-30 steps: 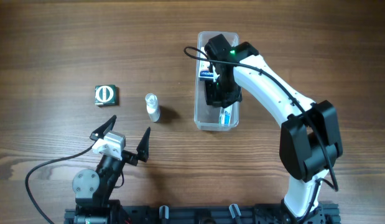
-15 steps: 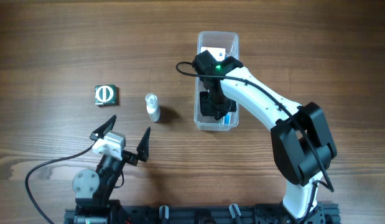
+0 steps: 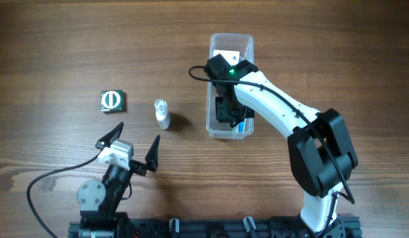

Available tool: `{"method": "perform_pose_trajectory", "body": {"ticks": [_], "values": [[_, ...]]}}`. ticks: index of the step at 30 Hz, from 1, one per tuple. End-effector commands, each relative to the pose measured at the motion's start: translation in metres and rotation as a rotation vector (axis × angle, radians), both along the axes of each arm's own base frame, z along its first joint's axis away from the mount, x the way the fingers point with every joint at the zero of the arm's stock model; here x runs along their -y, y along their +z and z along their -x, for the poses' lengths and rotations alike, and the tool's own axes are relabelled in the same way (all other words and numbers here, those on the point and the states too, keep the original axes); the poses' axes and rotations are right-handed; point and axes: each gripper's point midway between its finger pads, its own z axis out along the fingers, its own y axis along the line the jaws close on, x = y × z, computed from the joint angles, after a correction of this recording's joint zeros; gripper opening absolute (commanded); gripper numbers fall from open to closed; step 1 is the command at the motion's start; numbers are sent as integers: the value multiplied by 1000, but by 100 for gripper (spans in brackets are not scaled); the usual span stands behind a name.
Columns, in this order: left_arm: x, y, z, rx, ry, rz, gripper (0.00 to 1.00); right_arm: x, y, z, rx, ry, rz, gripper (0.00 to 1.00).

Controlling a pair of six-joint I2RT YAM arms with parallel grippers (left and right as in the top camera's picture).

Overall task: Pack container
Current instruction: 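Place the Panadol box upright in the container with the right gripper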

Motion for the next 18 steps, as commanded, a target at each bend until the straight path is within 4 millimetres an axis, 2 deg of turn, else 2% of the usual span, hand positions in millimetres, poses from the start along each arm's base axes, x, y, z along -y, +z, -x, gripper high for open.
{"method": "perform_pose_trajectory", "body": {"ticks": [1, 14, 15, 18], "values": [[-1, -1, 0, 8, 2, -15, 100, 9, -2, 0, 4, -14, 47, 4], [-1, -1, 0, 8, 2, -15, 100, 22, 0, -3, 31, -26, 117, 4], [-1, -1, 0, 8, 2, -15, 100, 21, 0, -4, 32, -25, 111, 4], [-1, -1, 0, 8, 2, -15, 100, -3, -2, -5, 16, 15, -11, 8]]}}
